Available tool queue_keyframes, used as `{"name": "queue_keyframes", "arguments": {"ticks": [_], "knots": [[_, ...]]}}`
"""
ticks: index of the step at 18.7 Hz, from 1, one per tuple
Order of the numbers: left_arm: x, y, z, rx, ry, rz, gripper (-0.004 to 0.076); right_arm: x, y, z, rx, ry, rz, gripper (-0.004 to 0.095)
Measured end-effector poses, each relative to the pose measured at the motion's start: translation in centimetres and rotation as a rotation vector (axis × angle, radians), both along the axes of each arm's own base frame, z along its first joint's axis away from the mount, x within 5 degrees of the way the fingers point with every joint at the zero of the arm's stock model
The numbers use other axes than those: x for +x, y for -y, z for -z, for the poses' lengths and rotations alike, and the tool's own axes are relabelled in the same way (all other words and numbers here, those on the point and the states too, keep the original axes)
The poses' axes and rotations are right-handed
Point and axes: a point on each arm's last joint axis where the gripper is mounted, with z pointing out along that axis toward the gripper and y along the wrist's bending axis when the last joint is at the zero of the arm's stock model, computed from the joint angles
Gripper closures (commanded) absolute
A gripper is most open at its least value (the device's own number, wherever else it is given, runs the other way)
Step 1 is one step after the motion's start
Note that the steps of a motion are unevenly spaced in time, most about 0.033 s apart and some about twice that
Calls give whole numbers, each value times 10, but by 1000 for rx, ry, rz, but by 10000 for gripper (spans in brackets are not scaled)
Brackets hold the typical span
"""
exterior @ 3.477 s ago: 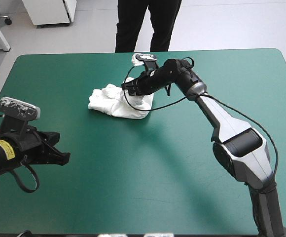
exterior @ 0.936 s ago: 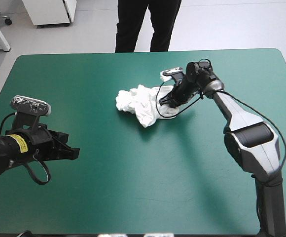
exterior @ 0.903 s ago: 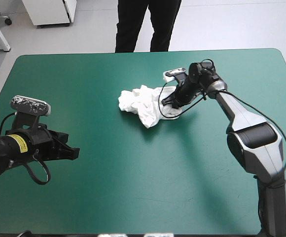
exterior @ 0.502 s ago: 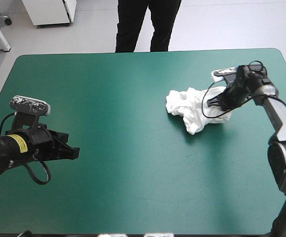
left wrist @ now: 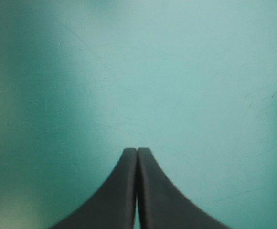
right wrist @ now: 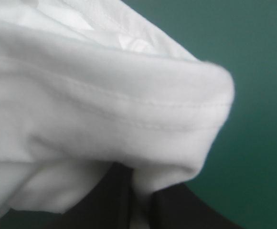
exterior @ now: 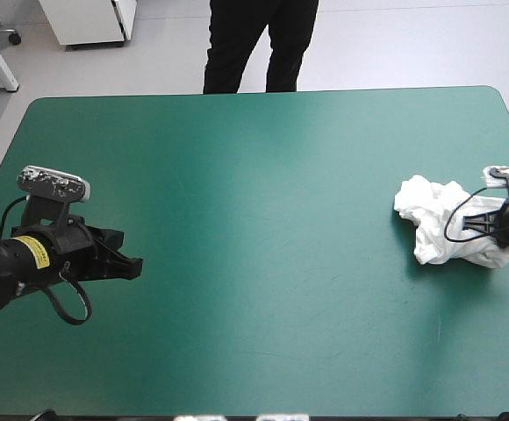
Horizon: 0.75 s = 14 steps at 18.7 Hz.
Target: Fold the cloth
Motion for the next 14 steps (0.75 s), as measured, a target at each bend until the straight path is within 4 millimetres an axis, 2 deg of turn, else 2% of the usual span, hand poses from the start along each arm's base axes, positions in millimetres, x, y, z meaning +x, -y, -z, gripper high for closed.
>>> {"name": "queue_keyframes", "arguments": {"ticks": [4, 6, 8, 9, 10, 11, 13, 14], "knots": [[0, 0, 0, -2, 4, 0, 733, -24, 12, -2, -16, 9, 81, 925], [0, 0, 0, -3, 5, 0, 733, -28, 14, -6, -20, 25, 107, 923], [0, 0, 0, -3, 6, 0, 733, -29, 14, -8, -13, 40, 139, 851], [0, 0, 0, -3, 6, 0, 733, -29, 14, -8, -9, 41, 147, 713], [0, 0, 0, -3, 6, 0, 733, -29, 13, -6, -1, 33, 149, 644], [0, 0, 0, -4, 6, 1, 733, -29, 13, -5, 2, 28, 150, 449], [0, 0, 0, -2, 7, 2, 733, -28, 13, -3, 9, 23, 153, 233], [0, 0, 0, -2, 7, 2, 733, -28, 13, -3, 13, 25, 162, 203]]}}
